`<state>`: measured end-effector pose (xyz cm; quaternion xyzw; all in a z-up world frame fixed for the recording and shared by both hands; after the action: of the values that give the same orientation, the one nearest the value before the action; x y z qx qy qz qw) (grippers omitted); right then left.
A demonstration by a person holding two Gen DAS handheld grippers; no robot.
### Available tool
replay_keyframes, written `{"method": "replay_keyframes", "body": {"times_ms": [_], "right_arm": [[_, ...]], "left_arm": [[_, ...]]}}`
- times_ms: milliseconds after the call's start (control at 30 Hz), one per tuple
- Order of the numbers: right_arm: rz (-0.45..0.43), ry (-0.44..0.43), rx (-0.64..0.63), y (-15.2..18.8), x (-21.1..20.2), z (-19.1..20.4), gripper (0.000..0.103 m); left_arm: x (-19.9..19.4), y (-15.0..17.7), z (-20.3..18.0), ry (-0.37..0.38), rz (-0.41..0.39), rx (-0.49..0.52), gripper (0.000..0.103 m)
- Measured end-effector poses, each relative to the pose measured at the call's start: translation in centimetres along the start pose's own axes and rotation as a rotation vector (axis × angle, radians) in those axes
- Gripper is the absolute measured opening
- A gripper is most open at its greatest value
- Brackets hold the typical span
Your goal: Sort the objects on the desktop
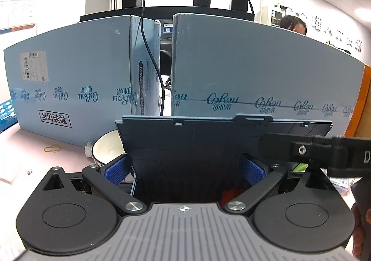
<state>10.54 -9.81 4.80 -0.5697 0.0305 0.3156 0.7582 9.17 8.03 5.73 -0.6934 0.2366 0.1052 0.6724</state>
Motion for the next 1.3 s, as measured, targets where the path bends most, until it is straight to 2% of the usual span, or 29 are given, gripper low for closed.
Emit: {"method": "replay_keyframes", "body": {"times_ms": [400, 767, 1300], "right_arm": [[0.013, 0.022, 0.005, 0.1, -0.2, 0.4, 0.103], [0.022, 0.035, -0.007, 0.2, -0.4, 0.7, 0.103], [0.012, 0.041, -0.021, 1.0, -1.6, 0.7, 0.103]], "left_arm": [[-0.4, 0.3, -0.4, -0.045, 0.024, 0.024, 0.100], [-0.3, 0.8, -0.5, -0.100, 0.093, 0.005, 0.100], [-1.5, 1.3, -0.7, -0.132, 0.113, 0.002, 0.100]]}}
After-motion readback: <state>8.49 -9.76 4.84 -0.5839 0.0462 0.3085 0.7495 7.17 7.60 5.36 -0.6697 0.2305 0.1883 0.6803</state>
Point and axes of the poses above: each gripper's, at about its wrist camera, not at the fingertips, and x roughly the way its jaws point, z to its left, y to its underside, the point moved 3 cm from there along x, roughly the way its jaws point, and after that the axes turned 6 degrees about y, right-handed, at the moved point
